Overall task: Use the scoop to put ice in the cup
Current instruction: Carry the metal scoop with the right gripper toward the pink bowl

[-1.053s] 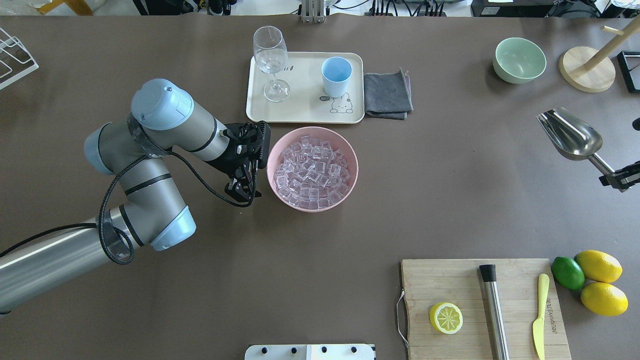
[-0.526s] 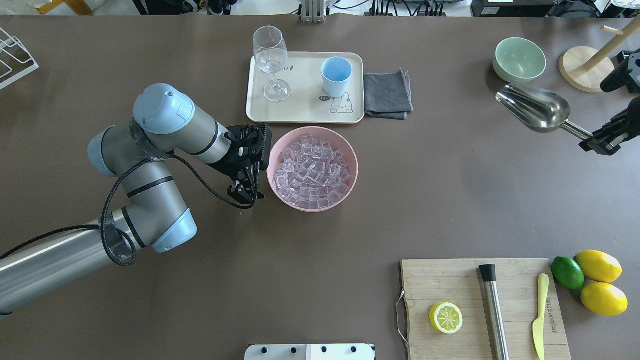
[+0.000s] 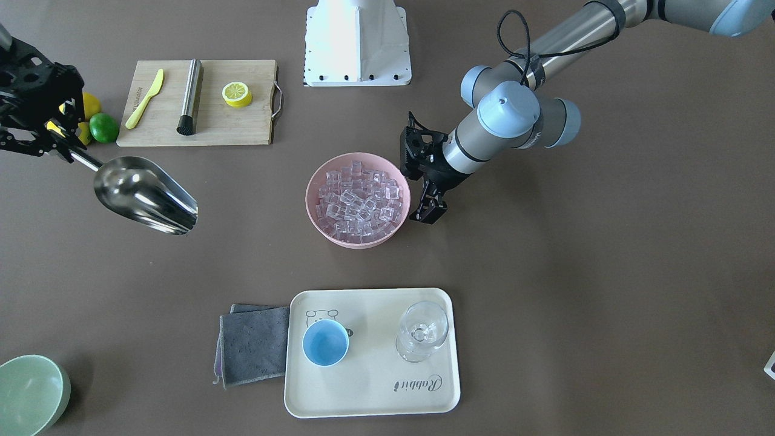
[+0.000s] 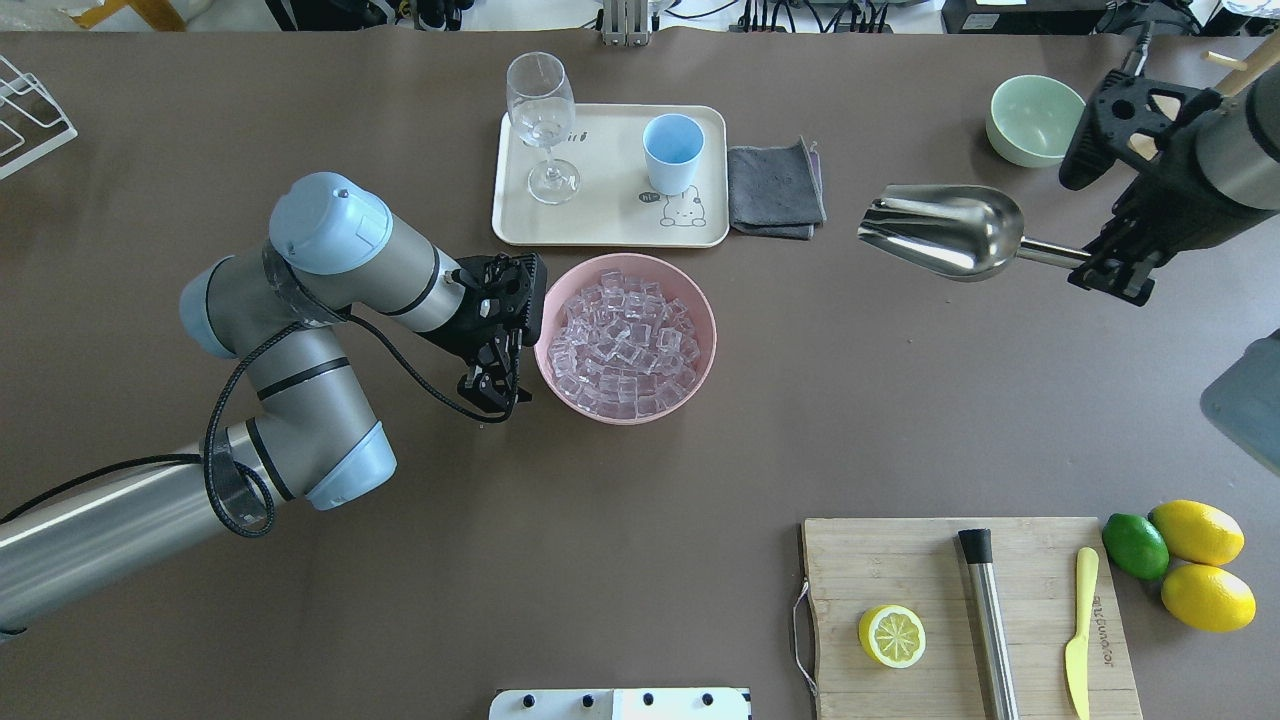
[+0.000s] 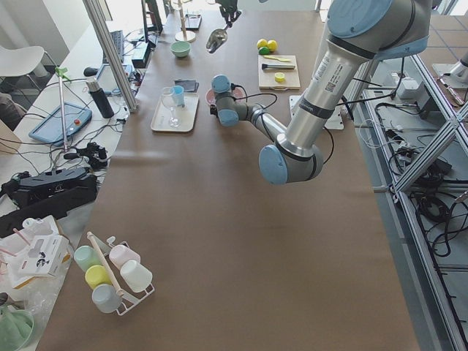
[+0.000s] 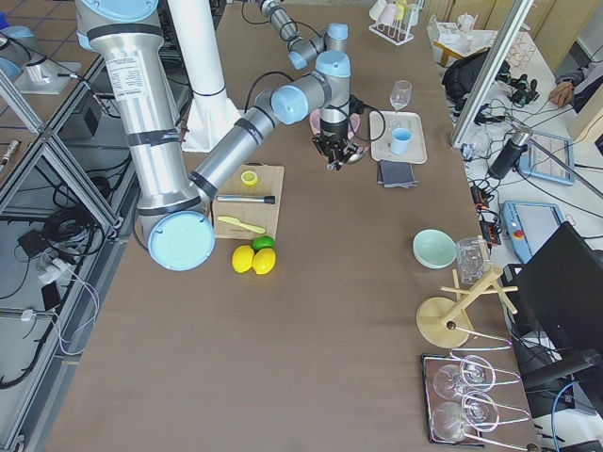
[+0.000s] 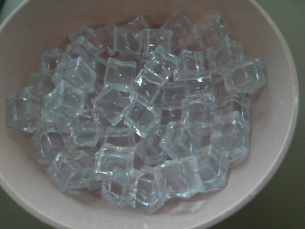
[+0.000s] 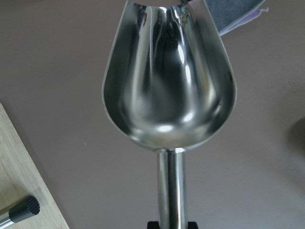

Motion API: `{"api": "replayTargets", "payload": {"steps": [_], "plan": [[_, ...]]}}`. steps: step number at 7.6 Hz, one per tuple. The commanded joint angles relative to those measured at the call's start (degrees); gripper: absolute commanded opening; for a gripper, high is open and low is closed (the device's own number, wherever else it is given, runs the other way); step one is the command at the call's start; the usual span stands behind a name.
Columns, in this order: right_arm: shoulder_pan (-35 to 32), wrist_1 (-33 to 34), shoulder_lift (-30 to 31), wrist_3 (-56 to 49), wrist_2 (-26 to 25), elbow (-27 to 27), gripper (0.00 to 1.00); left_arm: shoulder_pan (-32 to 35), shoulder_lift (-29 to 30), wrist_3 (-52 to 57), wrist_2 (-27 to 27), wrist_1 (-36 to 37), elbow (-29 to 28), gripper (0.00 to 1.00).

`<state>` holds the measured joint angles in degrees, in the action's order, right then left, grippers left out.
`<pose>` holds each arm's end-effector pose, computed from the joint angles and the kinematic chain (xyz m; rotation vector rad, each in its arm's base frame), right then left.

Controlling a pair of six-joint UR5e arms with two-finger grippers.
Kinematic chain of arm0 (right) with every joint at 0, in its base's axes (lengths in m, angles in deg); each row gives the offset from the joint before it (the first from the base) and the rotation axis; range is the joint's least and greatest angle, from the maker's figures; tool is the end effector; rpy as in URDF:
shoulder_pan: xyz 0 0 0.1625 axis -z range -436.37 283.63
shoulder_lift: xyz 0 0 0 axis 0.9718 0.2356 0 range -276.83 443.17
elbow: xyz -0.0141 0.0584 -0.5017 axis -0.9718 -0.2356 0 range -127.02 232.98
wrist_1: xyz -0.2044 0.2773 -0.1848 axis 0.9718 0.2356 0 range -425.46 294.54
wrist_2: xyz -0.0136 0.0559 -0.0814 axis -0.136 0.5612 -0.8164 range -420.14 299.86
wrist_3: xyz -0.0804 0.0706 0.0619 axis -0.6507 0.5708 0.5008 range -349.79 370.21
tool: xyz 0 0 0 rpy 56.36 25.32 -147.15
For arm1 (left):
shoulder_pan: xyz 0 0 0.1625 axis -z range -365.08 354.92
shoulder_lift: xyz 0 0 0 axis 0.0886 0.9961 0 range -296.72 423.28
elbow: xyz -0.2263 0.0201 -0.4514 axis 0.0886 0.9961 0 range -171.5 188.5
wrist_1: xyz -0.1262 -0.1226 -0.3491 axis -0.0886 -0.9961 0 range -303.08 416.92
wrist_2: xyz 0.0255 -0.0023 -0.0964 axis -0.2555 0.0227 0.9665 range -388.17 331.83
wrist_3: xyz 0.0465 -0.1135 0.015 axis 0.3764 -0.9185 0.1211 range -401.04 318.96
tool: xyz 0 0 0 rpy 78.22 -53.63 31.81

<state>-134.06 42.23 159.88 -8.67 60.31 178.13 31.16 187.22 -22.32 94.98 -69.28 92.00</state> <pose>-0.2076 -0.4604 0.4198 0.4799 -0.6017 -0.9936 0.5622 -0.4937 0.3691 0.9606 0.9002 1.4160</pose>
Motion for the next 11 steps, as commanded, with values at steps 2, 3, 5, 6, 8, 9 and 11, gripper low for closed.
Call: {"api": "replayTargets", "payload": {"steps": [2, 3, 5, 6, 8, 9, 11], "plan": [[11.5, 21.5, -14.1, -2.3, -11.5, 2.3, 0.0, 0.0, -0.1, 0.0, 0.1, -0.1, 0.1, 0.99], [14.0, 23.4, -17.8, -1.8, -12.4, -0.2, 0.0, 0.0, -0.1, 0.0, 0.1, -0.2, 0.1, 0.99], [15.8, 30.2, -25.1, -2.2, -13.3, -4.5, 0.0, 0.0, -0.3, 0.0, 0.1, -0.2, 0.1, 0.99], [17.0, 33.4, -29.6, -2.6, -15.7, -8.0, 0.0, 0.0, -0.4, 0.0, 0.1, -0.3, 0.1, 0.99], [17.7, 33.7, -32.3, -4.7, -16.6, -12.4, 0.0, 0.0, -1.1, 0.0, 0.1, -1.6, 0.1, 0.99], [17.7, 36.0, -35.4, -7.4, -17.1, -14.3, 0.0, 0.0, -1.2, 0.0, 0.1, -1.6, 0.1, 0.99], [17.7, 39.9, -41.4, -10.2, -17.1, -18.5, 0.0, 0.1, -1.2, 0.0, 0.1, -1.6, 0.1, 0.99]]}}
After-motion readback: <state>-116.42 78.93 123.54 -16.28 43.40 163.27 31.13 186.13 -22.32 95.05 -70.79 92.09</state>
